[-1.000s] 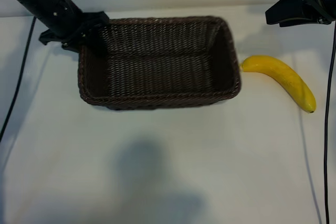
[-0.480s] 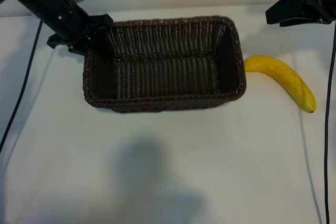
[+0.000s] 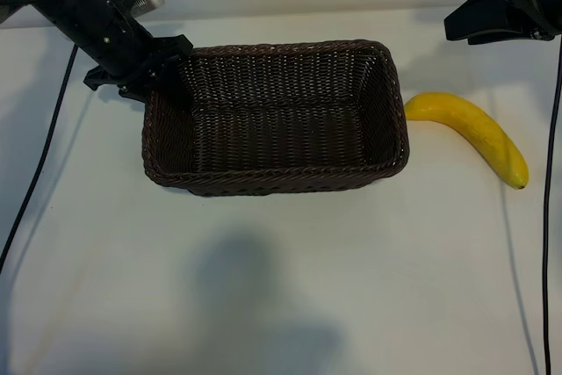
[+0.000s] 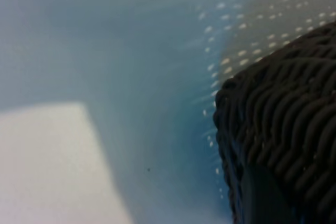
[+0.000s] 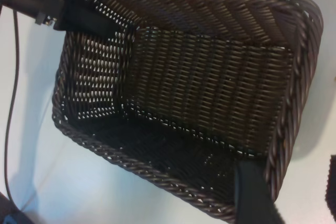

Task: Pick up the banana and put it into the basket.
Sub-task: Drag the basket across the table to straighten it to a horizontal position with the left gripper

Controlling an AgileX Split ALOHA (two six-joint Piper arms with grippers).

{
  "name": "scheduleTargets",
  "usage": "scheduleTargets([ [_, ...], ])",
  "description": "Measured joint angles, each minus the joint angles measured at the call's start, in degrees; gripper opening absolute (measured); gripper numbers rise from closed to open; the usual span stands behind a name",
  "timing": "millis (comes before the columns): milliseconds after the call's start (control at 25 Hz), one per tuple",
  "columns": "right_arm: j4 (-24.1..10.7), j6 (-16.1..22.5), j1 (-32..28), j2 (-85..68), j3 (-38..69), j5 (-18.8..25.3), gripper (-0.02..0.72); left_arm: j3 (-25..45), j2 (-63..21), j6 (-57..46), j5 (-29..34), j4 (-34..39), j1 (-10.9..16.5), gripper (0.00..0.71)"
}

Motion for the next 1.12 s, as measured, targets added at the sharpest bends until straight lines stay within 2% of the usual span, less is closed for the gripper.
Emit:
scheduleTargets([
  [920,0.0,0.0,0.0,0.0,0.0,0.0,0.363,0.0,0.8,-1.1,-1.1,0.2,-0.6,0.288],
  [1000,0.0,0.0,0.0,0.0,0.0,0.0,0.363,0.0,0.8,-1.1,-1.1,0.2,-0.6,0.312],
  [1120,0.0,0.0,0.0,0.0,0.0,0.0,0.363,0.0,0.8,-1.2,-0.9,-0.5,-0.6,0.398],
])
